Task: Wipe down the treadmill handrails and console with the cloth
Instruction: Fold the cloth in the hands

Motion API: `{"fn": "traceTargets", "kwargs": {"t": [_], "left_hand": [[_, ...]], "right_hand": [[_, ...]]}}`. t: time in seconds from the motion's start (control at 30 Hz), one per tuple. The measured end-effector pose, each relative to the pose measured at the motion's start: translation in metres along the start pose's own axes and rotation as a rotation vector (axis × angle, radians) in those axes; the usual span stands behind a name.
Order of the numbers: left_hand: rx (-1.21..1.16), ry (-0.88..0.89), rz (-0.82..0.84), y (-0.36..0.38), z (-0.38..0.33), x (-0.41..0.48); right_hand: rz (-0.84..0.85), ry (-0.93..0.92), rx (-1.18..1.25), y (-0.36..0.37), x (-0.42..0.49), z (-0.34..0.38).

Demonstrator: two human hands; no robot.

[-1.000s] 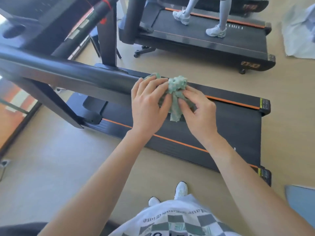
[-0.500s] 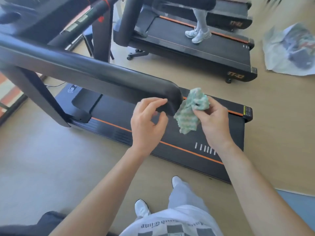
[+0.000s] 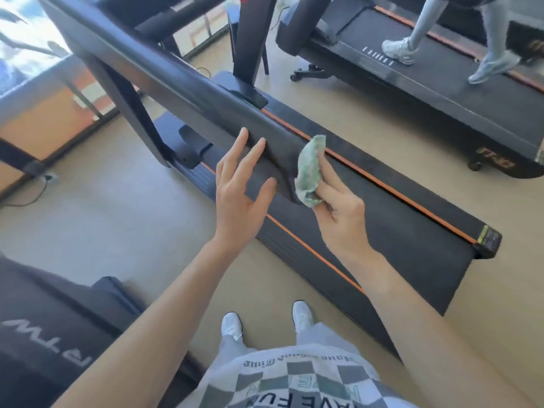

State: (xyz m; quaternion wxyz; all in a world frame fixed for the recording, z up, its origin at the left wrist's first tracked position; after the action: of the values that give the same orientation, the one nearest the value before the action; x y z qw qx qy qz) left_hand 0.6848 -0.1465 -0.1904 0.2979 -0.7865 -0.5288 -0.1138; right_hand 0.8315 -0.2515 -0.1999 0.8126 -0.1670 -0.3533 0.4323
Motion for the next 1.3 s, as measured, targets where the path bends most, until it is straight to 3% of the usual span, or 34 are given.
{"fn": "traceTargets", "kwargs": {"t": [0.1, 0.2, 0.3, 0.5, 0.6, 0.7, 0.87, 1.03, 1.3], "left_hand": [[-0.057, -0.028, 0.002, 0.007, 0.005, -0.011], [-0.109, -0.171, -0.011, 0.012, 0.017, -0.039], [-0.108, -0.332, 0.045, 0.014, 0.034, -0.072], [-0.358, -0.748, 0.167, -0.006, 0.052, -0.126], [-0.495, -0.854, 0.094, -0.03, 0.051, -0.141], [-0.557, -0.874, 0.004, -0.056, 0.046, -0.149], [-0.507, -0.839, -0.289, -0.106, 0.042, -0.162], [-0.397, -0.82, -0.484, -0.169, 0.047, -0.168], [-0.21, -0.745, -0.585, -0.315, 0.068, -0.154]], "right_hand": [[0.024, 0.274, 0.117, -0.003, -0.027, -0.037], [0.193, 0.484, 0.146, 0.013, -0.056, -0.07], [0.391, 0.531, 0.248, 0.035, -0.075, -0.068], [0.572, 0.454, 0.485, 0.064, -0.072, -0.017], [0.655, 0.498, 0.643, 0.082, -0.066, 0.007], [0.861, 0.504, 0.72, 0.105, -0.064, 0.032], [1.026, 0.636, 0.744, 0.149, -0.057, 0.054], [1.102, 0.373, 0.668, 0.194, -0.038, 0.097], [1.136, 0.062, 0.406, 0.306, -0.01, 0.189]]}}
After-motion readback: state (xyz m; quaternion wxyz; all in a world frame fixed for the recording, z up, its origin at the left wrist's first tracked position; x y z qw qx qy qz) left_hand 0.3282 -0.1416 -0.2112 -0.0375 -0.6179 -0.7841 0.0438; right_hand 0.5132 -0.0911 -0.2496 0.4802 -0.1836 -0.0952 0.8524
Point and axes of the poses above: each hand's wrist, its own x-axis towards the middle knuckle, its own y-axis out of the palm, z = x × y, the point moved 6 cm from there along x, towards the middle knuckle, and after that the axes turned 11 degrees about -x, right-handed, at the moved point
